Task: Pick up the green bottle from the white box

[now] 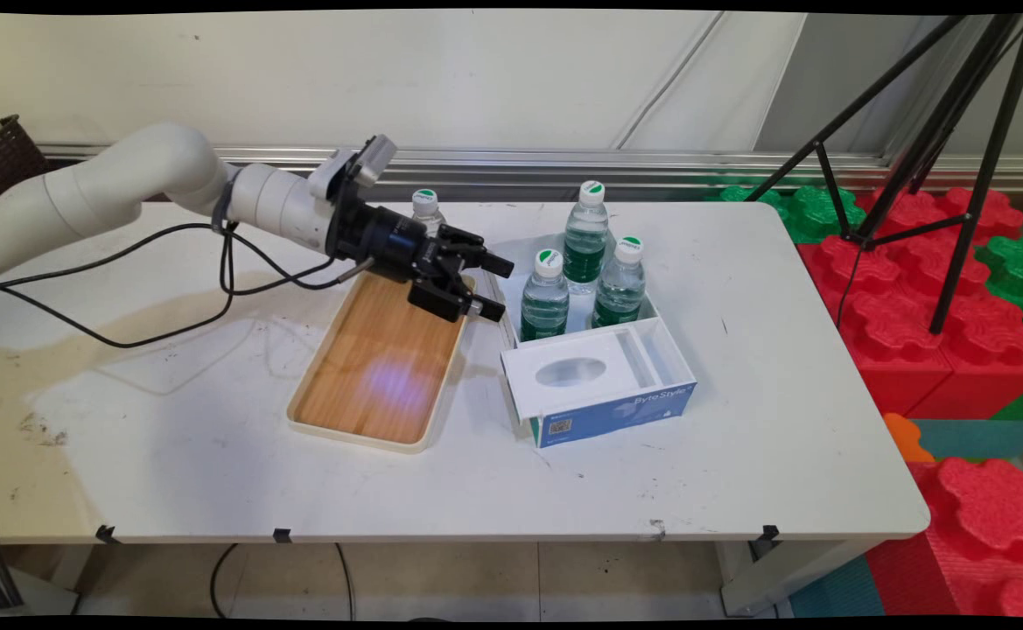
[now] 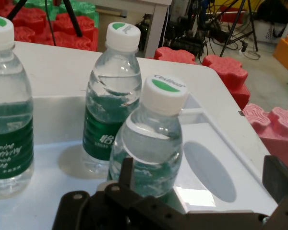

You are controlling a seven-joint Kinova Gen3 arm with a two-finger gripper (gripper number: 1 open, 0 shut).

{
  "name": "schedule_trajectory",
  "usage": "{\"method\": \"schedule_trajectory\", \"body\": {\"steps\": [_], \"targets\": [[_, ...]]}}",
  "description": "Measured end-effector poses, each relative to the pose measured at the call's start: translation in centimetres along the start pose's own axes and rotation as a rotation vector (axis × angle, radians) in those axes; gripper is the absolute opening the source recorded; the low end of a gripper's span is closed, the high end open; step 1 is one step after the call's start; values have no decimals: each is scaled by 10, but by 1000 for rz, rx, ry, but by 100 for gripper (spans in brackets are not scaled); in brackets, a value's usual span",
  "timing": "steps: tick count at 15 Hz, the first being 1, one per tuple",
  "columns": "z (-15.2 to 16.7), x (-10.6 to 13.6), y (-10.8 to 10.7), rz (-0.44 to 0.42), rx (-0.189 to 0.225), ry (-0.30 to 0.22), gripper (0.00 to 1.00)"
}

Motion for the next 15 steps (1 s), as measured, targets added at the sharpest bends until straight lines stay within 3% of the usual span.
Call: {"method": "schedule_trajectory", "body": {"steps": [15], "targets": [[33,8,-16,27,38,5,100]]}}
